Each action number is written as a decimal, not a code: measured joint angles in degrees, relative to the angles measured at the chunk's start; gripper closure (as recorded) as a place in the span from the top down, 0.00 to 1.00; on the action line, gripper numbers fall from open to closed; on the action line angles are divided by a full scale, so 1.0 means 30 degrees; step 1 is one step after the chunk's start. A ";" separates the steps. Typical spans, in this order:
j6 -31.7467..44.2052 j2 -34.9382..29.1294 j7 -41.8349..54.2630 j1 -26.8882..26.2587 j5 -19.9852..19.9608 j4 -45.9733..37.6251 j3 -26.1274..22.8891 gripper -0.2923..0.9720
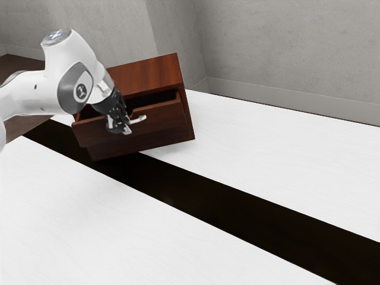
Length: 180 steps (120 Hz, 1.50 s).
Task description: Pull the drawer handle with one arm to open the drawer
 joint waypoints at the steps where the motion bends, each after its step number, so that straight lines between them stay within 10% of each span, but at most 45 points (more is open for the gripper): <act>1: 0.0002 -0.0035 -0.0001 -0.0004 -0.0001 -0.0045 -0.0001 0.32; 180: 0.1218 -0.4749 0.0040 -0.1063 -0.0053 -0.6256 0.0007 0.32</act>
